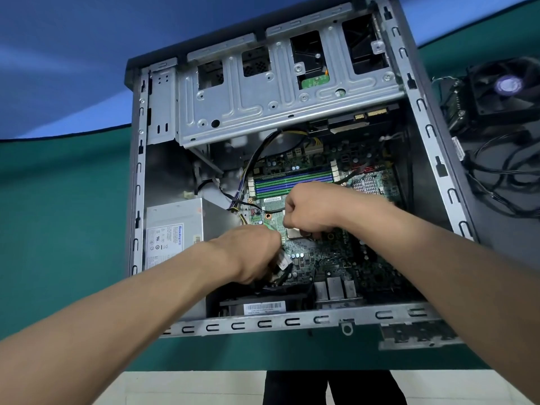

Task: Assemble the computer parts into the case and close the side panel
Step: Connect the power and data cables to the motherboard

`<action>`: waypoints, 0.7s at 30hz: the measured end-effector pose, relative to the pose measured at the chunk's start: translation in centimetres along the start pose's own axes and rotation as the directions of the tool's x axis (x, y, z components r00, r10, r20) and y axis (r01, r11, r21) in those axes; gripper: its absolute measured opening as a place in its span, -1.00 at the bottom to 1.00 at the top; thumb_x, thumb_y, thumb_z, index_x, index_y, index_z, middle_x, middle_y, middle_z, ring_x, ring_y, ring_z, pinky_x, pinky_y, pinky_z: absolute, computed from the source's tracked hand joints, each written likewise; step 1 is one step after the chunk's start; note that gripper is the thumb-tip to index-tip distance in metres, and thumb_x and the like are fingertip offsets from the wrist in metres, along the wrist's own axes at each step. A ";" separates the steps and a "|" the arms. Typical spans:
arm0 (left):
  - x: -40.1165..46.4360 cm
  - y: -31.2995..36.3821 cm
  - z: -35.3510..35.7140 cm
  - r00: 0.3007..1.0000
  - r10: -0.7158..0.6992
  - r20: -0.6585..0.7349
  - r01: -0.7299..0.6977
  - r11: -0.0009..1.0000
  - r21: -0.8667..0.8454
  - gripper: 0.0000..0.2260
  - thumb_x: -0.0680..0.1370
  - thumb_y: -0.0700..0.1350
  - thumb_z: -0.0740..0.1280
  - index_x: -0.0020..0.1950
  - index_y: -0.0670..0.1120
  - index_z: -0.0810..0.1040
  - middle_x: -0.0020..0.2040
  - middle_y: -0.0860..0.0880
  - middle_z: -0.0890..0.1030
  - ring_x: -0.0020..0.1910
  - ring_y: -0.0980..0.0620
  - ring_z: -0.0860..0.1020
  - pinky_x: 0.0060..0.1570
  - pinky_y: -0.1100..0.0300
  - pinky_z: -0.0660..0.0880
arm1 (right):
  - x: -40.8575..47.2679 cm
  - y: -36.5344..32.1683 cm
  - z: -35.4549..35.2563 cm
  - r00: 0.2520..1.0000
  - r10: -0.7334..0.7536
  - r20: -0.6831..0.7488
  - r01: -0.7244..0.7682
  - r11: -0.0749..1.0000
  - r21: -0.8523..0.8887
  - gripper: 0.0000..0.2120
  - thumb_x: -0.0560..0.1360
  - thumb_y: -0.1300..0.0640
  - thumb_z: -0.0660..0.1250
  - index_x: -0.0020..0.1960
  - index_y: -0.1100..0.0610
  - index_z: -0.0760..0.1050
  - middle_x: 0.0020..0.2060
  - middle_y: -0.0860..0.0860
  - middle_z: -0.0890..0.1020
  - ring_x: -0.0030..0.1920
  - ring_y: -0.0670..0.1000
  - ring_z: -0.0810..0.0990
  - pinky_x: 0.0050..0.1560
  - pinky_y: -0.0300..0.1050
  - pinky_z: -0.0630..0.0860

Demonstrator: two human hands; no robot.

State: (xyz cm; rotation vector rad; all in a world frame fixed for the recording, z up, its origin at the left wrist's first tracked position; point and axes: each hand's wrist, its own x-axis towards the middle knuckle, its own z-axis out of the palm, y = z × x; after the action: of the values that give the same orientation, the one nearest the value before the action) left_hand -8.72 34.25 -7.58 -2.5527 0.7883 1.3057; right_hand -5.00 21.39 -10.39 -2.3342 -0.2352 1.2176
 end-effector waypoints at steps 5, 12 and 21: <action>0.5 -0.1 -0.2 1.000 0.025 0.002 -0.025 0.999 0.046 -0.87 0.46 -0.19 0.32 -0.29 -0.12 0.48 -0.39 0.00 0.40 -0.26 -0.06 0.39 -0.27 0.18 0.30 | 0.0 0.0 0.0 1.000 -0.012 0.000 0.012 1.000 -0.006 -0.82 0.52 0.09 0.26 -0.06 0.17 0.58 -0.29 0.07 0.66 -0.36 0.05 0.56 -0.26 -0.18 0.50; 1.3 -0.6 -0.1 0.998 -0.007 0.063 0.013 0.995 -0.094 -0.80 0.45 -0.24 0.33 -0.04 -0.02 0.68 -0.26 0.11 0.56 -0.22 0.09 0.45 -0.26 0.27 0.33 | 0.1 0.0 0.0 1.000 -0.011 0.000 0.011 1.000 -0.004 -0.82 0.52 0.11 0.26 -0.06 0.19 0.58 -0.26 0.10 0.68 -0.33 0.07 0.60 -0.26 -0.17 0.51; 1.5 -0.9 -0.2 0.990 0.012 0.144 0.026 0.966 -0.257 -0.86 0.47 -0.22 0.38 -0.14 -0.01 0.70 -0.49 0.27 0.50 -0.51 0.42 0.42 -0.19 0.34 0.47 | 0.4 0.2 0.1 1.000 -0.006 -0.001 0.006 1.000 0.025 -0.82 0.53 0.12 0.25 -0.06 0.20 0.58 -0.24 0.11 0.69 -0.25 0.09 0.70 -0.18 -0.08 0.61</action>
State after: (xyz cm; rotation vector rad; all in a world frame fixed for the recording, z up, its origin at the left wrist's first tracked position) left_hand -7.42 34.34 -8.78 -2.6084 0.6157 1.6692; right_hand -4.87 21.41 -10.82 -2.3115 -0.2255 1.2094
